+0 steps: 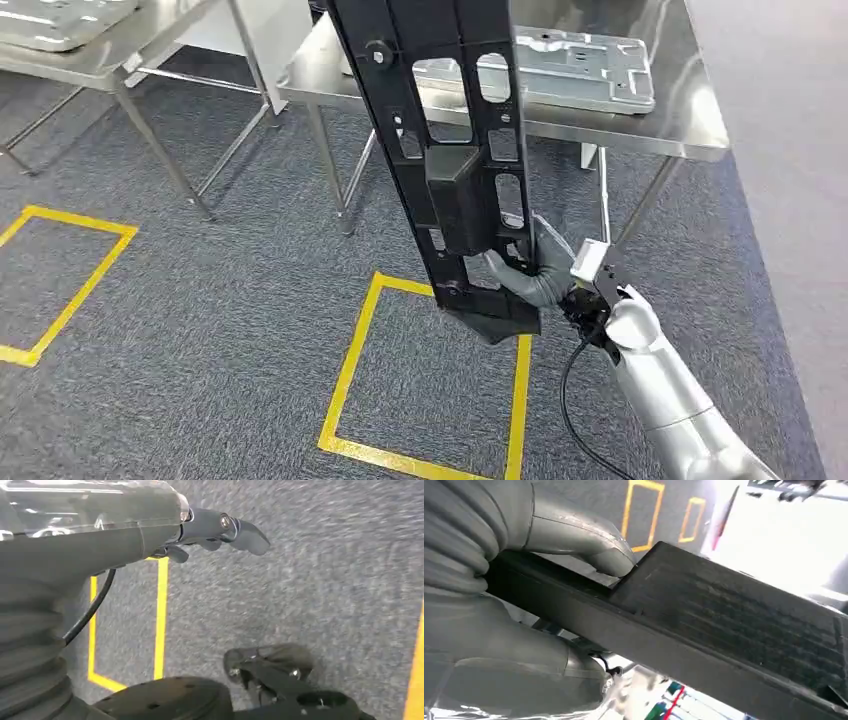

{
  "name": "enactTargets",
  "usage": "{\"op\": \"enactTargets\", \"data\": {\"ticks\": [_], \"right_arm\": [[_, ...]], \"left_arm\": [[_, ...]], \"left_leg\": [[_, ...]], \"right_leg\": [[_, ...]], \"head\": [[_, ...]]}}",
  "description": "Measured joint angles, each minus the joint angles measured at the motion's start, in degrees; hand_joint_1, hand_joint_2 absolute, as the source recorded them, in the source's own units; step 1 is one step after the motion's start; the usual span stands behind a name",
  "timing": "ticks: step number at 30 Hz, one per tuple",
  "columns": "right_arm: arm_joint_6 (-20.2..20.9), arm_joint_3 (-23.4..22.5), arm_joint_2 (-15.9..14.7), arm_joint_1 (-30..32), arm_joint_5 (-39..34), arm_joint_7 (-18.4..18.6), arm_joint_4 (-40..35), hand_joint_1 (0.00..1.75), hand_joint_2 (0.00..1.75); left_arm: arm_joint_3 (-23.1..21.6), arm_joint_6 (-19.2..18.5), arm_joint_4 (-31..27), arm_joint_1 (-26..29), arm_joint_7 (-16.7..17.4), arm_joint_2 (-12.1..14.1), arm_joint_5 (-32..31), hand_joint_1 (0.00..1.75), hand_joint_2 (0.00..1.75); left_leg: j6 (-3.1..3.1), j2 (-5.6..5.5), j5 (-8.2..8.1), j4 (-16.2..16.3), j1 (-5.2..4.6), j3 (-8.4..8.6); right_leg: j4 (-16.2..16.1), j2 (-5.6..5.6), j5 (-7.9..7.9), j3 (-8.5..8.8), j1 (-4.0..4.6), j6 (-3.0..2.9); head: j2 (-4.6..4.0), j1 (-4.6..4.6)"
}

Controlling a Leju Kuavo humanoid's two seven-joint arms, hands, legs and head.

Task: Take the parts from the cabinet and place them on the table.

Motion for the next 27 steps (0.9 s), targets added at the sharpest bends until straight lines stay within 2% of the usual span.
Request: {"op": "enactTargets", "data": {"ticks": [1, 2, 3, 4, 5, 7, 9, 10, 11, 12, 13, 14, 15, 16, 17, 18, 19, 20, 21, 22, 24, 25, 26, 27], "right_arm": [[-0.4, -0.22, 0.0, -0.34, 0.66, -0.07, 0.88, 1.75, 1.75], [-0.74, -0.62, 0.04, -0.77, 1.27, -0.24, 1.86, 1.75, 1.75], [-0.85, -0.81, 0.07, -1.06, 1.4, -0.37, 2.32, 1.75, 1.75], [-1.12, -1.32, 0.07, -1.66, 1.6, -0.5, 2.96, 1.75, 1.75], [-1.36, -1.84, 0.07, -2.14, 1.78, -0.68, 3.57, 1.75, 1.75], [-1.42, -2.65, 0.0, -2.67, 2.28, -0.66, 4.42, 1.75, 1.75], [-1.16, -3.17, 0.0, -3.41, 2.87, -0.44, 5.49, 1.75, 1.75], [-1.14, -3.26, 0.48, -4.15, 3.34, -0.2, 6.19, 1.75, 1.75], [-1.16, -3.39, 0.99, -5.3, 3.64, 0.0, 6.87, 1.75, 1.75], [-1.31, -3.41, 1.49, -6.69, 4.16, 0.22, 7.7, 1.75, 1.75], [-1.51, -3.52, 2.41, -7.86, 4.73, 0.53, 8.47, 1.75, 1.75], [-1.88, -3.59, 3.15, -8.44, 5.32, 0.83, 8.99, 1.75, 1.75], [-2.73, -3.78, 3.95, -8.81, 6.47, 1.31, 9.51, 1.75, 1.75], [-3.57, -3.96, 4.66, -8.98, 7.46, 1.68, 9.86, 1.75, 1.75], [-4.64, -4.26, 5.32, -9.21, 8.86, 2.05, 10.27, 1.75, 1.75], [-6.24, -4.46, 5.95, -9.56, 11.01, 2.08, 10.52, 1.75, 1.75], [-8.16, -4.48, 6.38, -10.05, 13.33, 2.08, 10.65, 1.75, 1.75], [-9.83, -4.48, 6.82, -10.63, 15.39, 2.05, 10.71, 1.75, 1.75], [-10.67, -4.48, 7.1, -11.03, 16.4, 2.01, 10.78, 1.75, 1.75], [-11.0, -4.48, 7.3, -11.22, 17.03, 1.86, 10.8, 1.75, 1.75], [-11.61, -4.48, 7.3, -11.24, 18.7, 1.84, 11.11, 1.75, 1.75], [-12.0, -4.48, 7.3, -11.27, 19.72, 1.97, 11.24, 1.75, 1.75], [-12.2, -4.42, 7.3, -11.39, 20.34, 2.03, 11.35, 1.75, 1.75], [-12.33, -4.35, 7.08, -11.71, 20.92, 2.1, 11.56, 1.75, 1.75]], "left_arm": [[0.0, 0.0, -0.02, 0.01, 0.0, 0.0, -0.18, 0.0, 1.75], [0.0, 0.0, 0.0, 0.08, 0.22, 0.0, -0.4, 0.0, 1.75], [0.0, 0.0, -0.02, 0.1, 0.33, 0.0, -0.42, 0.0, 1.75], [0.02, -0.02, -0.02, 0.33, 0.57, 0.04, -0.42, 0.0, 1.75], [0.04, -0.33, 0.0, 0.62, 0.74, 0.07, -0.57, 0.0, 1.75], [0.07, -0.85, 0.0, 0.85, 0.98, 0.0, -0.98, 0.0, 1.75], [0.07, -0.77, 0.0, 0.77, 1.4, -0.04, -0.81, 0.0, 1.75], [0.07, -0.68, 0.0, 0.7, 1.36, -0.43, -0.53, 0.0, 1.75], [0.09, -0.5, 0.0, 0.67, 1.09, -0.48, -0.48, 0.0, 1.75], [0.09, -0.39, 0.0, 0.71, 0.7, -0.7, -0.48, 0.0, 1.75], [0.09, -0.31, 0.0, 0.89, 0.15, -0.72, -0.5, 0.0, 1.75], [0.09, -0.26, 0.0, 1.03, -0.15, -0.7, -0.53, 0.0, 1.75], [0.09, -0.18, 0.0, 1.11, -0.28, -0.7, -0.61, 0.0, 1.75], [0.09, -0.04, 0.0, 1.1, -0.33, -0.68, -0.75, 0.0, 1.75], [0.09, -0.04, 0.0, 1.08, -0.33, -0.66, -1.01, 0.0, 1.75], [0.09, -0.07, 0.0, 1.03, -0.33, -0.66, -1.03, 0.0, 1.75], [0.09, -0.15, 0.0, 1.03, -0.33, -0.66, -1.05, 0.0, 1.75], [0.09, -0.35, 0.0, 1.04, -0.33, -0.68, -1.07, 0.0, 1.75], [0.09, -0.42, 0.0, 1.05, -0.31, -0.68, -1.12, 0.0, 1.75], [0.09, -0.44, 0.0, 1.09, -0.26, -0.68, -1.12, 0.0, 1.75], [0.09, -0.61, 0.0, 1.08, 0.13, -0.66, -1.16, 0.0, 1.75], [0.09, -0.77, 0.0, 1.03, 0.35, -0.59, -1.18, 0.0, 1.75], [0.09, -0.83, 0.0, 1.0, 0.44, -0.44, -1.18, 0.0, 1.75], [0.09, -1.11, 0.0, 1.09, 0.35, -0.44, -1.18, 0.0, 1.75]], "left_leg": [[0.13, -0.02, 2.36, -2.43, 0.08, 0.91], [0.32, -0.19, 5.11, -7.01, 0.19, 2.89], [0.46, -0.58, 7.05, -10.69, 0.26, 4.46], [0.74, -2.67, 9.8, -17.23, 0.46, 7.09], [0.83, -4.54, 8.6, -17.93, 0.53, 7.72], [1.17, -3.63, 8.97, -18.4, 0.46, 7.49], [1.92, -2.53, 9.21, -18.63, 0.22, 7.6], [2.43, -1.73, 9.57, -19.17, 0.52, 7.78], [2.66, -0.98, 9.66, -19.32, 0.46, 7.83], [2.97, -0.4, 9.66, -19.32, 0.36, 7.74], [3.03, 0.56, 9.62, -19.31, 0.21, 7.67], [3.08, 1.31, 9.58, -19.3, 0.14, 7.64], [3.14, 2.15, 9.52, -19.28, 0.14, 7.63], [3.09, 2.75, 9.49, -19.27, 0.13, 7.68], [3.04, 3.45, 9.4, -19.26, 0.12, 7.74], [2.95, 4.11, 9.31, -19.25, 0.06, 7.85], [2.86, 4.75, 9.16, -19.25, -0.07, 8.05], [2.7, 5.42, 9.0, -19.25, -0.21, 8.24], [2.29, 5.89, 8.73, -18.98, -0.69, 8.19], [2.07, 6.35, 8.67, -19.03, -0.61, 8.22], [1.57, 7.43, 8.45, -19.25, -0.55, 8.57], [1.09, 7.5, 8.08, -19.01, -0.77, 8.59], [0.7, 4.3, 7.28, -17.94, -0.29, 8.25], [0.42, 1.69, 5.43, -14.88, -0.02, 6.78]], "right_leg": [[0.13, 0.97, -0.02, 0.05, -0.01, 0.03], [0.22, 1.86, -0.04, 0.05, -0.02, 0.08], [0.33, 2.43, -0.08, 0.07, -0.02, 0.16], [0.57, 3.33, -0.18, 0.03, -0.07, 0.45], [0.57, 3.88, -0.04, -0.35, 0.1, 0.9], [0.79, 4.97, 0.28, -1.04, -0.23, 1.66], [0.43, 6.2, 0.64, -1.22, -0.44, 2.59], [0.74, 5.32, 0.34, -1.37, -0.38, 2.74], [2.21, 2.21, -0.74, -2.07, -0.13, 2.97], [5.72, 0.2, -2.82, -3.82, -0.12, 3.24], [11.21, -0.75, -5.34, -6.47, -0.28, 3.5], [15.76, -1.0, -7.02, -8.67, -0.31, 3.65], [19.06, -1.09, -7.87, -10.28, -0.31, 3.73], [19.24, -1.15, -7.2, -10.45, -0.3, 3.72], [16.69, -1.23, -5.37, -9.11, -0.29, 3.63], [11.81, -1.64, -2.87, -6.56, -0.23, 3.39], [6.19, -2.57, -0.54, -3.54, -0.09, 3.03], [1.2, -5.45, 0.49, -0.89, 0.45, 2.28], [0.48, -5.86, 0.24, -0.87, 1.05, 1.64], [0.47, -4.75, 0.33, -1.03, 1.08, 1.45], [0.48, -3.62, 0.29, -1.11, 1.15, 1.14], [-0.03, -3.02, 0.6, -0.79, 0.42, 0.73], [-0.21, -2.67, 0.69, -0.72, 0.3, 0.59], [-0.16, -2.45, 0.69, -0.78, 0.12, 0.35]], "head": [[0.0, -0.02], [0.0, -0.02], [0.0, -0.02], [0.0, -0.02], [0.0, 0.0], [0.0, 0.0], [0.0, -0.02], [0.0, 0.0], [0.0, 0.02], [0.0, 0.0], [0.0, 0.02], [0.0, 0.02], [0.0, 0.02], [0.0, 0.02], [0.0, 0.02], [0.0, 0.02], [0.0, 0.02], [0.0, 0.02], [0.0, 0.02], [0.0, 0.02], [0.0, 0.02], [0.0, 0.02], [0.0, 0.02], [0.0, 0.0]]}}
